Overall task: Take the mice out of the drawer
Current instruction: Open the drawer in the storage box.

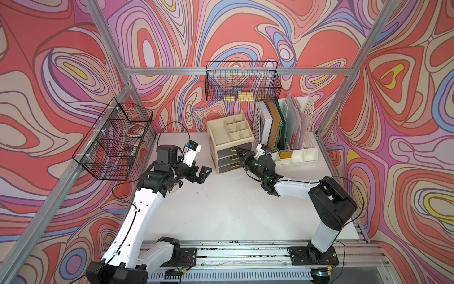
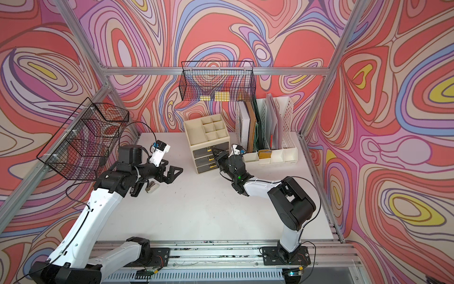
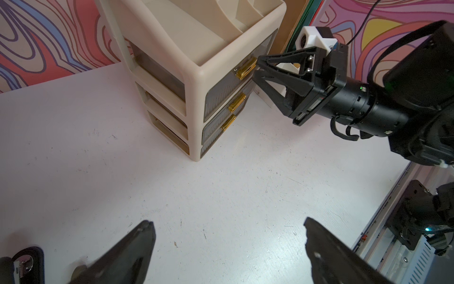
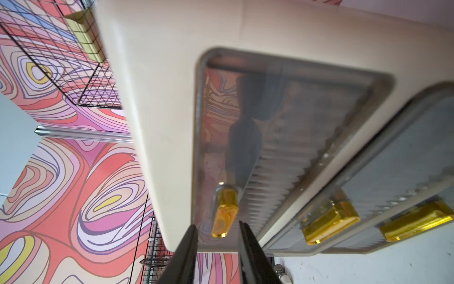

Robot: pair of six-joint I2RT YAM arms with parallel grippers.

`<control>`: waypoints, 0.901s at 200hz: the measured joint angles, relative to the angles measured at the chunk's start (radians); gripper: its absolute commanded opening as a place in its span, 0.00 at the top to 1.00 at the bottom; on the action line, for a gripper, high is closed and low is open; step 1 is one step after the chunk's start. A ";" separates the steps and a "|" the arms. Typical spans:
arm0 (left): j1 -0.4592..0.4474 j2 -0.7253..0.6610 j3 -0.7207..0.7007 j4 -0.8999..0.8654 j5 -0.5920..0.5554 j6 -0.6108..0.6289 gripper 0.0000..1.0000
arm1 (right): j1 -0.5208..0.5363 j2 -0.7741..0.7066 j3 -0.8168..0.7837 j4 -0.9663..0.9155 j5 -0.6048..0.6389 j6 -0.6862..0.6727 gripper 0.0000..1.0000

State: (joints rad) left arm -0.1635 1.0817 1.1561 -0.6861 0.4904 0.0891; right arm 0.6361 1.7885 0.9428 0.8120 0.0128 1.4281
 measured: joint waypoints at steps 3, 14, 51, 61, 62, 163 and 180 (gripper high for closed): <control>0.000 0.000 0.000 0.000 0.000 0.000 0.01 | 0.000 0.005 0.001 0.001 0.000 0.004 0.68; 0.000 0.000 0.000 0.000 0.000 -0.001 0.01 | 0.000 0.017 0.003 0.001 0.000 0.009 0.68; 0.000 0.000 0.000 0.002 0.001 -0.003 0.01 | 0.005 0.035 0.009 0.005 -0.002 0.025 0.68; 0.000 0.000 0.000 0.002 0.001 -0.003 0.00 | 0.007 0.037 0.011 0.009 -0.002 0.025 0.68; 0.000 0.000 0.000 0.002 0.001 -0.003 0.01 | 0.007 0.037 0.012 0.010 -0.002 0.025 0.68; 0.000 0.000 0.000 0.003 0.004 -0.003 0.01 | 0.011 0.044 0.021 0.031 -0.008 0.024 0.68; 0.000 0.000 0.000 0.003 0.004 -0.003 0.01 | 0.011 0.055 0.023 0.050 -0.014 0.024 0.68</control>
State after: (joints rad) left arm -0.1635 1.0817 1.1561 -0.6830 0.4942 0.0856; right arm 0.6476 1.8435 0.9653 0.8619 -0.0010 1.4521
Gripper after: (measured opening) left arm 0.994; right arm 0.323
